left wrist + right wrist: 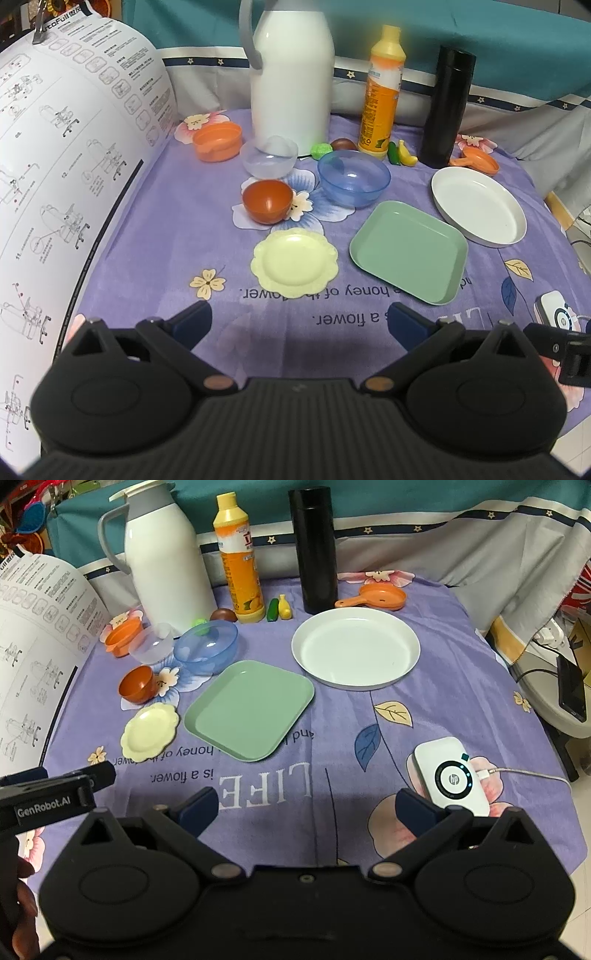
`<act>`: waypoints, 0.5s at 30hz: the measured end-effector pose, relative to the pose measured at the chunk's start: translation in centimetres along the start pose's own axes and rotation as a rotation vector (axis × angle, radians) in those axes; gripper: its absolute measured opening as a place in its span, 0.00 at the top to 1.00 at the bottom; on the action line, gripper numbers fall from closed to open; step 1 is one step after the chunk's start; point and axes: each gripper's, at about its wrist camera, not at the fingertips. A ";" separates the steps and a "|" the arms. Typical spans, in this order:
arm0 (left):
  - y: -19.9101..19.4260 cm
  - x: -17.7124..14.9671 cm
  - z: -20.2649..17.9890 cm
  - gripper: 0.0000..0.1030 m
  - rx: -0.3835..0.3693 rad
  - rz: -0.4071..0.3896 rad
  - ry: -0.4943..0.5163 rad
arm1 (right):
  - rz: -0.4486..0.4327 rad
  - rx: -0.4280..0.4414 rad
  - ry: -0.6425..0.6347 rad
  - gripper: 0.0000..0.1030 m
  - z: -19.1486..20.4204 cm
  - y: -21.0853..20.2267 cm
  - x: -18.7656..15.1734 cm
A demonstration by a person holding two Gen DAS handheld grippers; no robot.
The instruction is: Organize plates and bowls
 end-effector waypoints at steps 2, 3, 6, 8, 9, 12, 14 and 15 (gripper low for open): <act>0.0 0.0 0.1 0.00 0.001 0.000 -0.003 | -0.001 0.000 0.000 0.00 0.0 0.0 0.0; 0.0 0.0 0.1 0.00 0.002 -0.001 -0.004 | -0.002 -0.001 -0.001 0.00 0.0 0.0 0.0; 0.0 0.0 0.3 0.00 0.003 0.000 -0.006 | -0.005 -0.001 -0.003 0.00 -0.1 0.0 0.1; 0.1 0.0 0.2 0.00 0.006 -0.001 -0.006 | -0.005 -0.001 -0.002 0.00 0.0 0.0 0.0; 0.1 0.0 0.3 0.00 0.006 -0.001 -0.006 | -0.005 -0.001 -0.003 0.00 0.0 0.0 0.0; 0.1 0.0 0.2 0.00 0.009 -0.004 -0.004 | -0.005 -0.001 -0.003 0.00 0.0 0.0 0.0; 0.1 0.0 0.2 0.00 0.012 -0.006 -0.004 | -0.003 -0.001 -0.003 0.00 0.0 0.0 0.1; 0.1 0.0 0.2 0.00 0.013 -0.006 -0.004 | -0.003 -0.001 -0.003 0.00 0.0 0.0 0.1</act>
Point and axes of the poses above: each gripper's, at about its wrist camera, not at the fingertips, and y roughly the way its jaws point, z to its left, x to its top, and after that the axes turned 2 degrees about -y, right-handed
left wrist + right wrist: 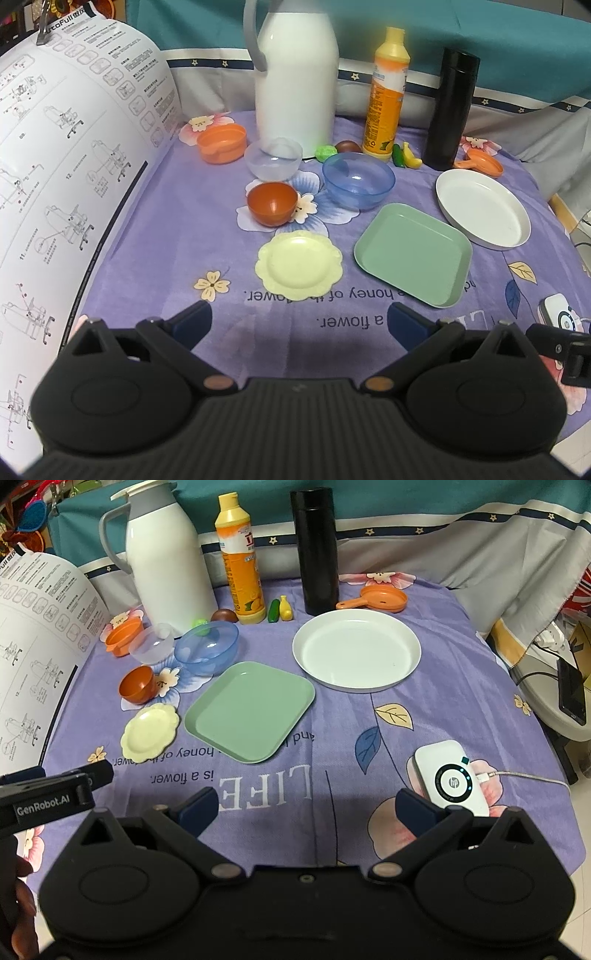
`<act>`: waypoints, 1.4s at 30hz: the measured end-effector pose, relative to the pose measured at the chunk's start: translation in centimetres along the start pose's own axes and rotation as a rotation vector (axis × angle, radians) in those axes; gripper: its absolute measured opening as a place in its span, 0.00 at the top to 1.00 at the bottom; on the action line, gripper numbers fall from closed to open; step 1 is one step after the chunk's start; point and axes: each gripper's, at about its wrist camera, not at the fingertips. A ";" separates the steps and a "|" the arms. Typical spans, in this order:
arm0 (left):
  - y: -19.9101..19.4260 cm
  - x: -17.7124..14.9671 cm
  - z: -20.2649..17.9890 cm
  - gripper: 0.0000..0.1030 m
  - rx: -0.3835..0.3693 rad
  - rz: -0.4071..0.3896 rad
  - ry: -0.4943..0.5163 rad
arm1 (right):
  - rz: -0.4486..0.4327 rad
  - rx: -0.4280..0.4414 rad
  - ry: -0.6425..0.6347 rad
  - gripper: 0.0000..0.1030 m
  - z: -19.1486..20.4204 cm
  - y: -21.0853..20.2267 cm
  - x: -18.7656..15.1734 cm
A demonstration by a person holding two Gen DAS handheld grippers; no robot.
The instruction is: Organize plates and bowls
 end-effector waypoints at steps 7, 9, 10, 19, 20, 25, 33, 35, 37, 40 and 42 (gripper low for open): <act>0.0 0.0 0.0 0.00 0.002 -0.001 -0.001 | 0.003 -0.001 0.001 0.00 0.0 0.1 0.0; 0.0 0.0 0.0 0.00 0.002 -0.001 -0.001 | 0.006 -0.001 0.001 0.00 0.1 0.2 0.1; 0.0 0.0 0.0 0.00 0.002 -0.001 -0.001 | 0.007 -0.001 0.001 0.00 0.1 0.2 0.1; 0.4 0.0 -0.1 0.00 0.009 -0.002 0.008 | 0.017 -0.001 -0.001 0.00 0.1 0.6 0.3; 0.4 0.1 -0.1 0.00 0.010 -0.002 0.010 | 0.017 -0.001 -0.001 0.00 0.1 0.7 0.3; 0.7 0.2 -0.3 0.00 0.013 -0.001 0.017 | 0.021 -0.003 0.001 0.00 0.1 1.0 0.3; 1.4 0.4 -0.9 0.00 0.022 0.005 0.047 | 0.028 -0.009 0.012 0.00 -0.5 2.1 0.6; 1.6 0.4 -1.1 0.00 0.025 0.007 0.056 | 0.028 -0.011 0.014 0.00 -0.6 2.3 0.7; 2.0 0.5 -1.5 0.00 0.029 0.006 0.066 | 0.030 -0.012 0.017 0.00 -0.8 2.6 0.8; 2.5 0.6 -2.0 0.00 0.012 0.000 0.085 | 0.033 -0.011 0.022 0.00 -1.1 3.1 1.0; 2.7 0.5 -2.4 0.00 -0.020 -0.031 0.106 | 0.035 -0.011 0.024 0.00 -1.3 3.5 1.2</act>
Point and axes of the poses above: each gripper's, at about its wrist camera, not at the fingertips, and y roughly the way its jaws point, z to its left, x to its top, and after that the axes turned 2 degrees about -y, right-handed
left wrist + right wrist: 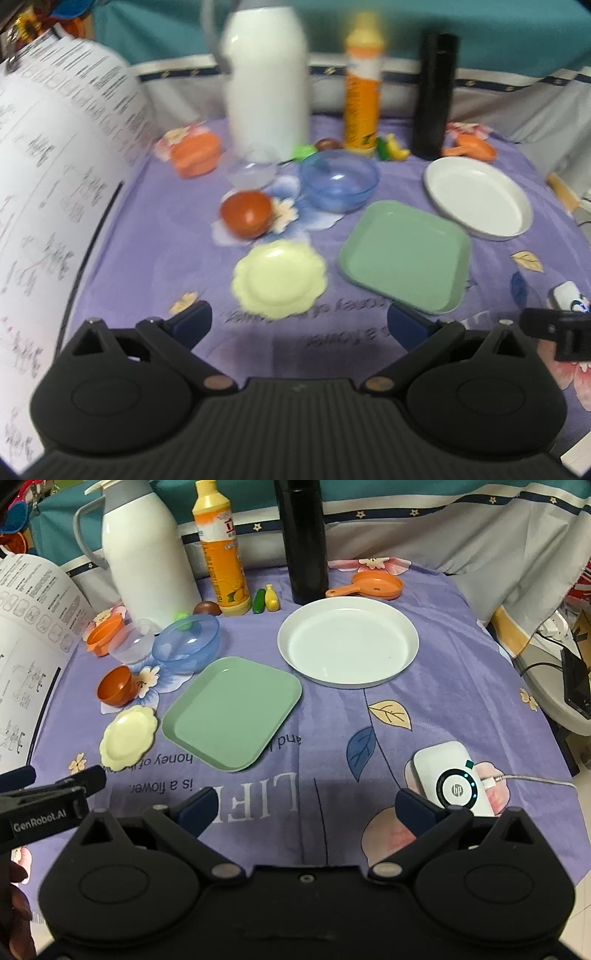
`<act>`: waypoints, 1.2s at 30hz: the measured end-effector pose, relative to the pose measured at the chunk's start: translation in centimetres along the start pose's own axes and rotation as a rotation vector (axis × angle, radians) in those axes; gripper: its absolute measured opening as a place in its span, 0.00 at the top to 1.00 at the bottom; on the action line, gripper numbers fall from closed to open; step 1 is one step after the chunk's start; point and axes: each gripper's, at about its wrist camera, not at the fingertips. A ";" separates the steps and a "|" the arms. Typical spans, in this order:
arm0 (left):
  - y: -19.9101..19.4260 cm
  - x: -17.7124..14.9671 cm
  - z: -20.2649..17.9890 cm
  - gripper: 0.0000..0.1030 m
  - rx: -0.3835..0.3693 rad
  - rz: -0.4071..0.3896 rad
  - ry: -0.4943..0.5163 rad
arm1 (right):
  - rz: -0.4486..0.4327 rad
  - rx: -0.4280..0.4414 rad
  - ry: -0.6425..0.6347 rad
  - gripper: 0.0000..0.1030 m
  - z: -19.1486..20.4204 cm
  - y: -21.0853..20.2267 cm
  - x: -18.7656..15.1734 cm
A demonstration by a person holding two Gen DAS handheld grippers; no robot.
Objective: Organize plates and bowls
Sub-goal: 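Reach both grippers to the white round plate and close on its rim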
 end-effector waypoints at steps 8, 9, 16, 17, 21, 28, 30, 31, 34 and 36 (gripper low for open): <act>2.0 1.9 -3.3 0.00 -0.051 0.017 0.094 | -0.091 0.063 -0.025 0.00 -2.4 2.0 2.0; 2.4 2.2 -3.7 0.00 -0.059 0.017 0.100 | -0.092 0.057 -0.028 0.00 -2.8 2.4 2.2; 5.5 5.3 -7.3 0.00 -0.080 0.011 0.137 | -0.040 0.030 0.057 0.00 -8.0 6.6 6.1; 5.9 5.8 -7.9 0.00 -0.080 0.005 0.151 | -0.050 0.019 0.077 0.00 -8.9 7.2 6.8; 7.8 7.8 -9.9 0.00 -0.108 -0.007 0.171 | -0.080 0.006 0.147 0.00 -12.2 9.7 9.2; 11.7 10.9 -13.6 0.00 -0.150 -0.006 0.196 | -0.081 -0.012 0.198 0.29 -16.1 14.2 11.7; 13.1 11.6 -14.8 0.05 -0.155 0.008 0.208 | -0.061 -0.007 0.205 0.41 -16.5 15.7 12.0; 13.8 11.8 -15.4 0.08 -0.156 0.016 0.217 | -0.058 0.000 0.207 0.50 -16.7 16.2 11.9; 15.9 12.3 -16.9 0.28 -0.153 0.049 0.241 | -0.066 -0.001 0.184 0.61 -16.4 17.0 11.6; 17.2 12.5 -17.3 0.44 -0.155 0.081 0.236 | -0.074 0.014 0.153 0.63 -16.0 17.4 11.6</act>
Point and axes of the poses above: each gripper's, at about its wrist camera, not at the fingertips, and y roughly the way its jaws point, z to its left, x to its top, and after that the axes turned 2 degrees about -y, right-handed
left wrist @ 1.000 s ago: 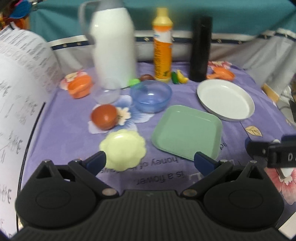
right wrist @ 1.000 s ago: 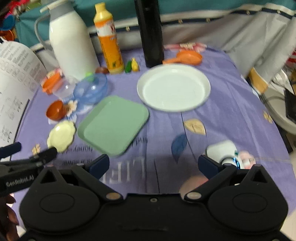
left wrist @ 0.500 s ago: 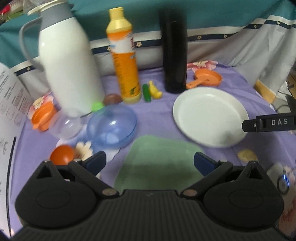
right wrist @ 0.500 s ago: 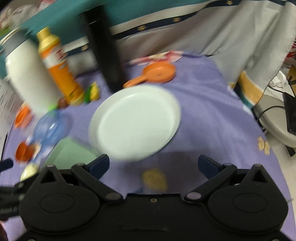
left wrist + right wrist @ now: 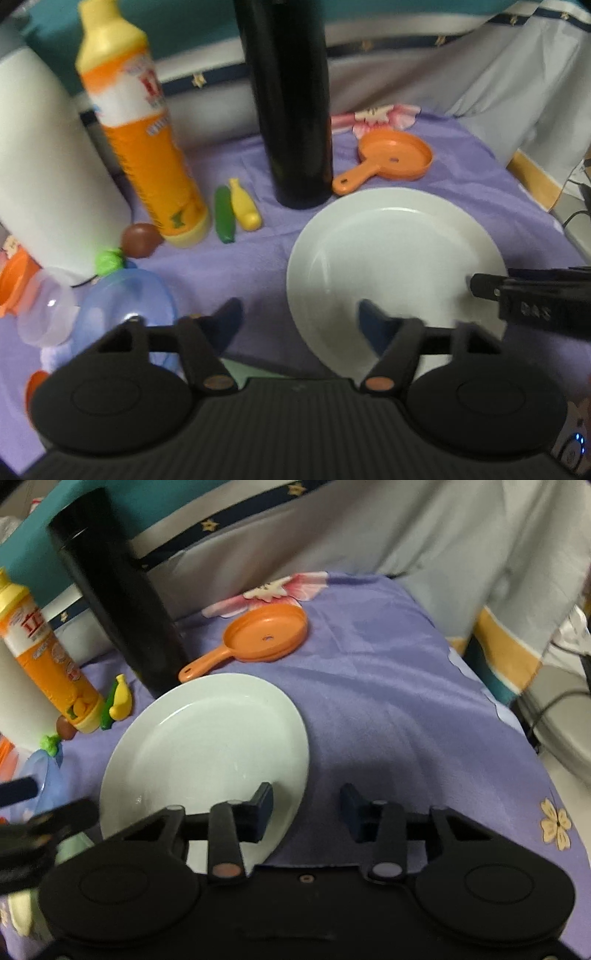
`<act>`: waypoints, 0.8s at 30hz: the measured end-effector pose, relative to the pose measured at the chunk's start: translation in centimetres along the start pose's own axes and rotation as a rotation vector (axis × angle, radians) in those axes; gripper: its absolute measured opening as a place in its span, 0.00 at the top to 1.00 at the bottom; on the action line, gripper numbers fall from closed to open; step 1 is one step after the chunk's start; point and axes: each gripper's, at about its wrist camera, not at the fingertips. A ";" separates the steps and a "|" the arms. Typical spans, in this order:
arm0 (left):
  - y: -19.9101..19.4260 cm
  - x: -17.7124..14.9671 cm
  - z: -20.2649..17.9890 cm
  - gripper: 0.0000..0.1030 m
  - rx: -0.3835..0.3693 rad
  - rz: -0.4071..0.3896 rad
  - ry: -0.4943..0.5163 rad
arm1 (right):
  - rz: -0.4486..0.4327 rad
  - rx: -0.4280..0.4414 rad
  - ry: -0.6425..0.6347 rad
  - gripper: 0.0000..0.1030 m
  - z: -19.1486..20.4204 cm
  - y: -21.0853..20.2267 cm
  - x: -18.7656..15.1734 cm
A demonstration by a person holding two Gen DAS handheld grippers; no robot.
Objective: Organize plates and bowls
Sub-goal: 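Reach both grippers to the white round plate and close on its rim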
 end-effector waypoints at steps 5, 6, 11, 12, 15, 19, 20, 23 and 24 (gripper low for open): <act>2.0 0.1 -0.1 0.49 -0.002 0.041 -0.005 | -0.002 0.020 -0.057 0.65 0.9 0.8 0.5; 2.1 0.0 -0.1 0.49 -0.001 0.047 -0.006 | -0.002 0.021 -0.074 0.65 1.1 1.0 0.8; 2.9 -0.6 -0.2 0.38 0.001 0.044 -0.024 | -0.009 0.015 -0.101 0.64 1.8 1.8 1.3; 2.9 -0.5 -0.3 0.38 -0.009 0.043 -0.028 | -0.007 0.009 -0.087 0.64 2.0 1.8 1.3; 3.1 -0.2 -0.9 0.41 -0.051 0.046 -0.022 | 0.002 -0.012 -0.068 0.64 2.7 1.9 1.5; 3.1 -0.3 -1.5 0.41 -0.036 0.033 -0.010 | -0.020 -0.021 -0.082 0.64 2.7 2.5 1.5; 3.1 -0.3 -1.5 0.41 -0.037 0.034 -0.011 | -0.024 -0.021 -0.076 0.64 2.7 2.6 1.5; 2.8 -0.4 -1.5 0.59 0.002 0.031 -0.015 | -0.027 -0.037 -0.057 0.63 2.9 2.3 1.3; 2.6 -0.5 -1.4 0.62 0.005 0.026 -0.014 | -0.021 -0.044 -0.039 0.64 3.0 2.1 1.2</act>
Point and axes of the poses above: each gripper's, at about its wrist camera, not at the fingertips, and y roughly the way its jaws point, z to its left, x to its top, and after that the axes turned 2 degrees about -y, right-handed
